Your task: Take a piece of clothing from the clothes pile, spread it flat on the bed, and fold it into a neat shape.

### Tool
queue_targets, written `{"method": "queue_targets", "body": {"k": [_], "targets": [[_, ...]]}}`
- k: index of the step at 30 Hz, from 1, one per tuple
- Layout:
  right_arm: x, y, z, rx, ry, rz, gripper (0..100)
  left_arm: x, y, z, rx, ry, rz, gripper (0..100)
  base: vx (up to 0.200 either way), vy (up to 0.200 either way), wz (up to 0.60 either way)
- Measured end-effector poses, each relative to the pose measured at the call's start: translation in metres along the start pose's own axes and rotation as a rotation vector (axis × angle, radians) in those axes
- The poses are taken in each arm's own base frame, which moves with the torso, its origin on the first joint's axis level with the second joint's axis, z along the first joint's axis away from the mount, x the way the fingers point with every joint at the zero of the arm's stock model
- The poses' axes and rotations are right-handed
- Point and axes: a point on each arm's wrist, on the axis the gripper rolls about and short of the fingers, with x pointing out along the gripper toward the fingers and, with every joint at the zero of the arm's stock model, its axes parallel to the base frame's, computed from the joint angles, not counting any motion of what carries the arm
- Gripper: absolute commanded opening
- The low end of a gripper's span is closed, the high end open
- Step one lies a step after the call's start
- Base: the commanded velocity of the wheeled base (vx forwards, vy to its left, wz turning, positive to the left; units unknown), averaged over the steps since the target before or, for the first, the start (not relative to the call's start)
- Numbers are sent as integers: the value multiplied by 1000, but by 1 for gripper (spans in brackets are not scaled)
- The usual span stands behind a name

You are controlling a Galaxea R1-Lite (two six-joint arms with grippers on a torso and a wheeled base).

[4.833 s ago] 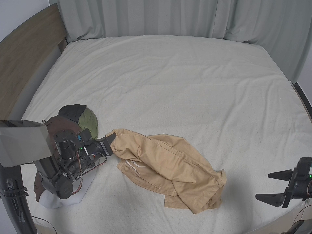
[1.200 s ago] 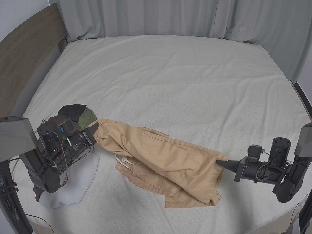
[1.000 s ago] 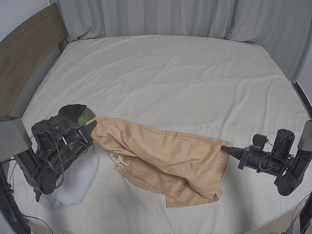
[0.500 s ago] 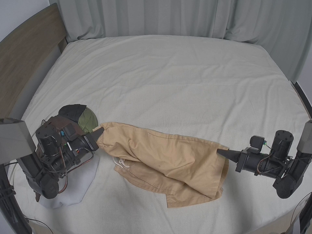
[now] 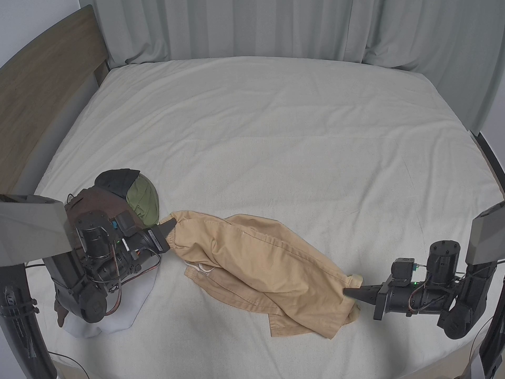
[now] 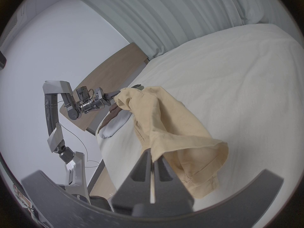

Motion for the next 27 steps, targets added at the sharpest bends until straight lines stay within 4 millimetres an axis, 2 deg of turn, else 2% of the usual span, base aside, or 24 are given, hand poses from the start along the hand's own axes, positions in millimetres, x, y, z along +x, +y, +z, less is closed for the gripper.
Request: {"method": "queue_targets", "body": {"k": [3,4,17,27], "targets": [[2,-2,-2,5,7,-2,0,0,0,-1,0,3,1,0,0,0,0],[3,-2,-2,6,8,-2,100,0,0,-1,0,4,1,0,0,0,0],[13,-3,7,-17,-25,18,100,0,0,-2,0,8,0,0,0,0,0],[23,8,13,44,-37,71,100,1,-3,-5,0,16,-8,0,0,0,0]]}}
